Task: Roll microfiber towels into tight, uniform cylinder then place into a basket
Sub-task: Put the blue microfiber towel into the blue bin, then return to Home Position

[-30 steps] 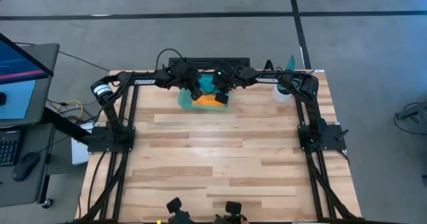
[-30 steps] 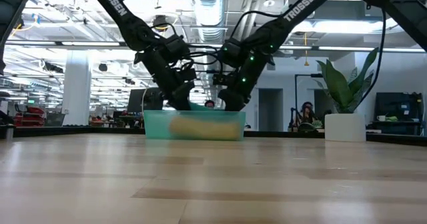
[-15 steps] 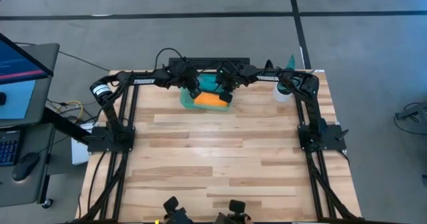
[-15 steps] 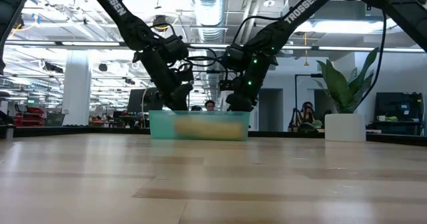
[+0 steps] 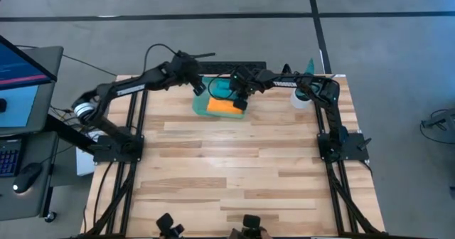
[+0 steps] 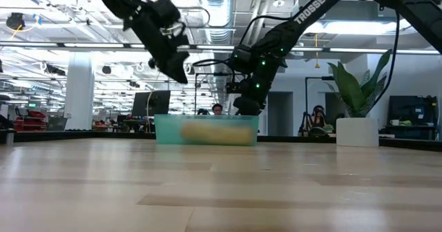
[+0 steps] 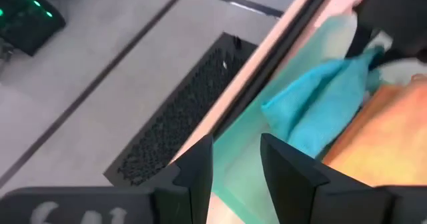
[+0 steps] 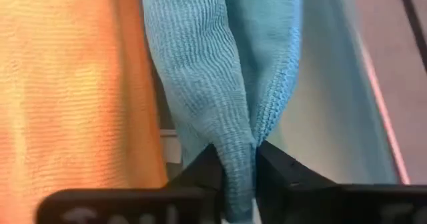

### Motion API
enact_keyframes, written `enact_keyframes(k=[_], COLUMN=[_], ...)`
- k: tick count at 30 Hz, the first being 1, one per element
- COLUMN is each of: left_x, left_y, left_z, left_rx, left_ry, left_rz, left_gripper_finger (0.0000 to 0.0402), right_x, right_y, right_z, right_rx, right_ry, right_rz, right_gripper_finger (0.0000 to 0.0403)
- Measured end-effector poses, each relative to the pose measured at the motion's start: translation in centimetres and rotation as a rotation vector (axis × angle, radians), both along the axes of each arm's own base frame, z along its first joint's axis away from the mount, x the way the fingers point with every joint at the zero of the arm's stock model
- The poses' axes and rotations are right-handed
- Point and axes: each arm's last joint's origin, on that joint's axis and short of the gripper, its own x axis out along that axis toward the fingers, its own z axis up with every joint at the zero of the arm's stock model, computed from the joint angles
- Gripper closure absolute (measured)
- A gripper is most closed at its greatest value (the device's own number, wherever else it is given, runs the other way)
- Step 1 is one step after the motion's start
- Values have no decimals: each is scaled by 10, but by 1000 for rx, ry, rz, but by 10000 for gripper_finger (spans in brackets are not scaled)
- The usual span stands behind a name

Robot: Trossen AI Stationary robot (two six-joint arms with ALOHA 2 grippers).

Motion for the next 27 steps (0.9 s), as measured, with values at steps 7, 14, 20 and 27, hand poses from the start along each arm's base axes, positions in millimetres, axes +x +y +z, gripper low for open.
enact_keyframes(k=[7,14,20,27], left_x=[-22,-35,-41,-48], left_y=[-18,-29,-40,-57], left_z=[26,23,4,-13], left_rx=[6,-22,-54,-95], left_ry=[-2,10,40,32], left_rz=[5,14,4,5], left_gripper_finger=[284,284,284,284], right_x=[1,1,-5,-12], right_y=[0,-1,2,9], right_z=[11,35,35,46], right_rx=[19,60,99,161], right_ry=[31,83,159,165], right_rz=[2,-17,-7,14], right_gripper_finger=[212,152,148,148])
